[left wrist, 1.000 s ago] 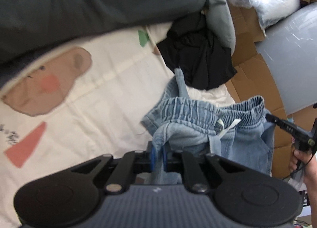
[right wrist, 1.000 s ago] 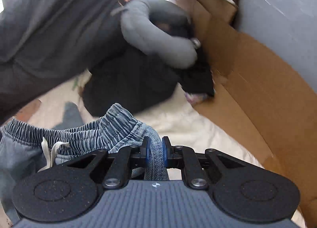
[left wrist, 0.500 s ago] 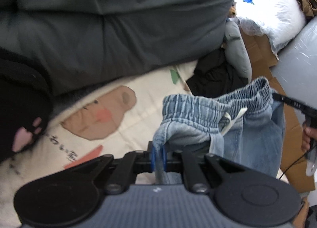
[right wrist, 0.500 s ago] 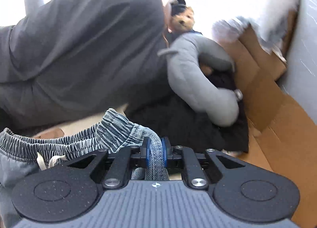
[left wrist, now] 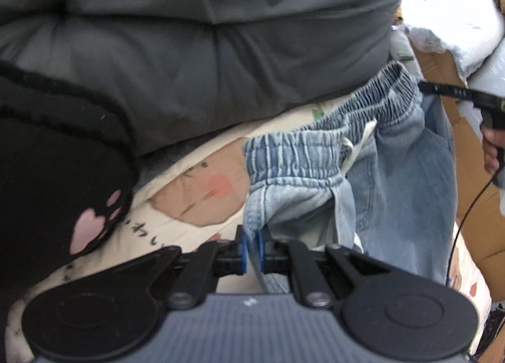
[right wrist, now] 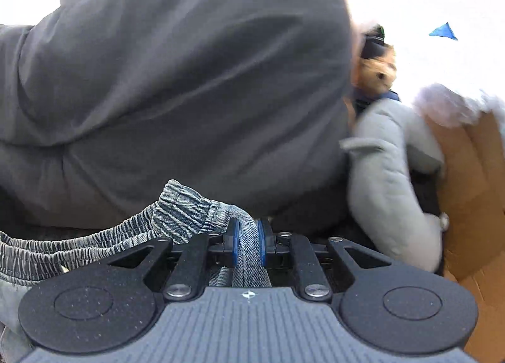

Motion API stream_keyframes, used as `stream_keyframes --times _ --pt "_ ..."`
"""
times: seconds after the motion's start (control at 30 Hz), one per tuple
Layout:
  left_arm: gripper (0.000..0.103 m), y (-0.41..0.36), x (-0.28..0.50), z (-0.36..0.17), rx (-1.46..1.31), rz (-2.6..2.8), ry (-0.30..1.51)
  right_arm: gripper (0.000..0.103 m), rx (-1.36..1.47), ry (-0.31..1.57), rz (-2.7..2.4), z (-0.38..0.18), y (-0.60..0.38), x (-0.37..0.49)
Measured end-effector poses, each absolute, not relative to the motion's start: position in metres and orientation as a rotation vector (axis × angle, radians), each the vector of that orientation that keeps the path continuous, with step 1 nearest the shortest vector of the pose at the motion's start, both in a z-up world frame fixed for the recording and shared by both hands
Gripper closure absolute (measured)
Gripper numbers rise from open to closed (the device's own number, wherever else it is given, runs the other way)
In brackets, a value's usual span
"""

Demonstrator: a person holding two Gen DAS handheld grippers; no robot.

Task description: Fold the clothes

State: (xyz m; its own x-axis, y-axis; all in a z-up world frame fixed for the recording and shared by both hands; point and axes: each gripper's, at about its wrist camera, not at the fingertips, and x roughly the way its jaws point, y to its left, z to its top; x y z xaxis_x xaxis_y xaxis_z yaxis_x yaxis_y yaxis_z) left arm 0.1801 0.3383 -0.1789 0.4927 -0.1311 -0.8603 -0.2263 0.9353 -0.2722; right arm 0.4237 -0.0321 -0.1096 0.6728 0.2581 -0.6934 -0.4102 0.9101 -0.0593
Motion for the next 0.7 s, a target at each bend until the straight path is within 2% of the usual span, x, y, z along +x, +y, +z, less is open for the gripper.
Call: stream_keyframes --times 0.7 --pt "0.096 0.391 0.198 -0.218 -0.242 0.135 1.148 0.091 -0.285 0.835 0.356 -0.172 0.069 0.476"
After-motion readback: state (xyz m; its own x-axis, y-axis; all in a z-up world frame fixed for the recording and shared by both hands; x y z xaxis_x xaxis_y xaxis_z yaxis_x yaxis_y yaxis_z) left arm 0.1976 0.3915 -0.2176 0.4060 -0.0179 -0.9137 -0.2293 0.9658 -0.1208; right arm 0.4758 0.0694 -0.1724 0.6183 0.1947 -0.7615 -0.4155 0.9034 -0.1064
